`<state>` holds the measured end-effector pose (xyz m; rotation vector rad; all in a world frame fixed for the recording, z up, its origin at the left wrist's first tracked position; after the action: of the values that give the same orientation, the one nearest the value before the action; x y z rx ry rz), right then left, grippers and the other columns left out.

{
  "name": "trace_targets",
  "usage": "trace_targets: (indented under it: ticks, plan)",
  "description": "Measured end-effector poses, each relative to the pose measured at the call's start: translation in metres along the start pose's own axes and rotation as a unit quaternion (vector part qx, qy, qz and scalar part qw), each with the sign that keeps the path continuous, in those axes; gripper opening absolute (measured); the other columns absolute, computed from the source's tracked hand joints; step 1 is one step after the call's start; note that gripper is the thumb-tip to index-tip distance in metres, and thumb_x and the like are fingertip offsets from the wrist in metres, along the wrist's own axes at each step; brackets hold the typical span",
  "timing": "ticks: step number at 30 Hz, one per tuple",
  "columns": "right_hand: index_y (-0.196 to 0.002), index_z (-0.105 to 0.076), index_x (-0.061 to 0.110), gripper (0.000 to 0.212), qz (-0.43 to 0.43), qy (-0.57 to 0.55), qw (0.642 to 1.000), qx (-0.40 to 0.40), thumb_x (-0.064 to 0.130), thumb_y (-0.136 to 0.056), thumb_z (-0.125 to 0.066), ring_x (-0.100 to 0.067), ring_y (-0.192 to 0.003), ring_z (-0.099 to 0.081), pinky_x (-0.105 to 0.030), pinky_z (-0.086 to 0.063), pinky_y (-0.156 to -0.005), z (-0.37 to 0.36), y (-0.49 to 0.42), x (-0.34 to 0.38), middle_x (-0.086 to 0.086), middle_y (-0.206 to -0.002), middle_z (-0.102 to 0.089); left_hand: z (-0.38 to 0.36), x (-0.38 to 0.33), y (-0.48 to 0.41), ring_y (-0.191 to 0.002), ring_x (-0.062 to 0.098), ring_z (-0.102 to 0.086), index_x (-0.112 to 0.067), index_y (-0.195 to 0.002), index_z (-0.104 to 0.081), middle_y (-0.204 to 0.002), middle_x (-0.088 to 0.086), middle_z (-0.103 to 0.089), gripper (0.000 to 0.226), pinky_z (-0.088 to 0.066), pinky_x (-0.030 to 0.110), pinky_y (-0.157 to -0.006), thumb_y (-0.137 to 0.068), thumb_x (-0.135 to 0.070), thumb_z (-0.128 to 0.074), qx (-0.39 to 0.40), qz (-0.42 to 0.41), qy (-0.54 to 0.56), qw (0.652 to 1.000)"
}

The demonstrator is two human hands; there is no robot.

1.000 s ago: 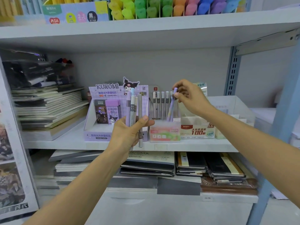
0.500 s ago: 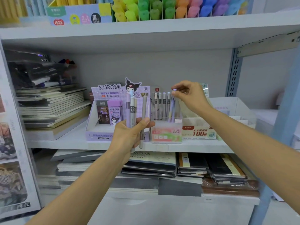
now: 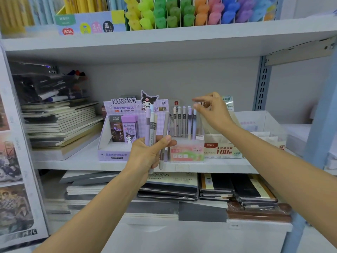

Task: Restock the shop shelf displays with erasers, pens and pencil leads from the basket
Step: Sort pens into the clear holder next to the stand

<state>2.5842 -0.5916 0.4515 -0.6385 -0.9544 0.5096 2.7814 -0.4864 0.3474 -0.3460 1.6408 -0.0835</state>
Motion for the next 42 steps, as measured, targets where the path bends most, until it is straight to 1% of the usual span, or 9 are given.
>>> trace_targets:
  ticks: [4,9,17,21,24,28,32,35,42]
  plan:
    - [-0.110,-0.066,0.018,0.017,-0.002,-0.185,0.982,0.038,0.022,-0.095,-0.059,-0.011,-0.069,-0.062,-0.022,-0.049,-0.061,0.006,0.025,0.024,-0.003,-0.092,-0.070,-0.006,-0.003,0.002,-0.032,0.007,-0.021,-0.013,-0.078,-0.070,-0.093,0.007,-0.077,0.017,-0.018,0.017,-0.037,-0.084,-0.029,-0.072,0.000,0.003,0.000,1.000]
    - [-0.099,-0.069,0.008,0.016,0.008,-0.252,0.945,0.207,0.016,-0.085,-0.071,-0.015,-0.068,-0.066,-0.023,-0.055,-0.063,-0.030,0.063,0.055,-0.005,-0.081,-0.072,-0.025,-0.004,0.012,-0.029,0.006,-0.022,0.001,-0.094,-0.064,-0.090,0.012,-0.076,0.030,-0.023,0.015,-0.032,-0.083,-0.025,-0.074,0.020,0.009,-0.006,1.000]
    - [-0.099,-0.060,-0.001,0.014,-0.091,-0.404,0.906,0.092,0.002,-0.087,-0.066,-0.026,-0.075,-0.071,-0.025,-0.059,-0.067,0.012,0.059,0.027,-0.016,-0.085,-0.073,0.005,-0.004,0.016,-0.035,0.008,-0.021,-0.012,-0.087,-0.076,-0.087,0.006,-0.075,0.023,-0.020,0.015,-0.034,-0.073,-0.030,-0.081,-0.013,0.016,-0.006,1.000]
    - [-0.097,-0.064,-0.001,0.013,-0.130,-0.334,0.914,0.191,0.002,-0.084,-0.067,-0.024,-0.075,-0.071,-0.023,-0.059,-0.065,-0.001,0.082,0.015,-0.017,-0.087,-0.073,0.016,-0.011,0.016,-0.034,0.006,-0.023,-0.015,-0.080,-0.071,-0.091,0.009,-0.076,0.014,-0.021,0.015,-0.033,-0.075,-0.026,-0.078,-0.064,-0.022,0.087,0.994]
    - [-0.099,-0.065,-0.001,0.023,-0.128,-0.325,0.901,0.257,0.007,-0.079,-0.071,-0.027,-0.078,-0.072,-0.025,-0.060,-0.066,-0.018,0.105,0.014,-0.019,-0.090,-0.073,0.018,-0.013,0.017,-0.034,0.008,-0.024,-0.012,-0.089,-0.070,-0.074,0.006,-0.067,0.040,-0.020,0.016,-0.034,-0.060,-0.038,-0.083,-0.095,-0.039,0.103,0.989]
    - [-0.096,-0.064,-0.002,0.021,-0.091,-0.304,0.903,0.291,0.007,-0.080,-0.074,-0.027,-0.081,-0.072,-0.027,-0.059,-0.070,-0.035,0.120,0.023,-0.018,-0.089,-0.074,0.003,-0.011,0.021,-0.036,0.010,-0.021,-0.019,-0.089,-0.078,-0.051,0.000,-0.035,0.032,-0.016,0.019,-0.038,-0.063,-0.038,-0.080,-0.073,-0.047,0.079,0.993]
    - [-0.096,-0.069,0.005,0.016,-0.063,-0.256,0.929,0.262,0.014,-0.084,-0.072,-0.018,-0.078,-0.071,-0.027,-0.057,-0.072,-0.031,0.108,0.033,-0.007,-0.086,-0.074,-0.003,-0.009,0.021,-0.035,0.012,-0.018,-0.016,-0.100,-0.077,-0.045,-0.001,-0.032,0.039,-0.016,0.019,-0.037,-0.067,-0.037,-0.079,-0.041,-0.051,0.056,0.996]
    - [-0.106,-0.072,0.013,0.019,-0.035,-0.248,0.950,0.187,0.019,-0.090,-0.065,-0.008,-0.077,-0.065,-0.019,-0.054,-0.068,-0.016,0.088,0.048,0.002,-0.091,-0.073,-0.011,-0.012,0.019,-0.035,0.013,-0.017,-0.015,-0.098,-0.077,-0.044,0.002,-0.038,0.029,-0.012,0.022,-0.040,-0.075,-0.032,-0.076,0.008,-0.058,0.022,0.998]
    - [-0.098,-0.074,0.019,0.012,-0.010,-0.211,0.943,0.257,0.021,-0.089,-0.066,0.003,-0.071,-0.061,-0.011,-0.049,-0.066,-0.032,0.082,0.068,0.008,-0.081,-0.071,-0.025,-0.013,0.024,-0.033,0.008,-0.023,-0.018,-0.095,-0.077,-0.073,0.002,-0.074,0.010,-0.020,0.016,-0.033,-0.087,-0.020,-0.070,0.061,-0.044,0.002,0.997]
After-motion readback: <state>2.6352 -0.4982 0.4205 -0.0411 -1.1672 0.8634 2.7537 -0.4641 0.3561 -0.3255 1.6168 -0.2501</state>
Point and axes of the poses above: each hand's wrist, its own y-axis away from the middle knuckle, its own z-axis out of the back of the hand, x = y × z, the point moved 9 cm from there along -y, towards the middle knuckle
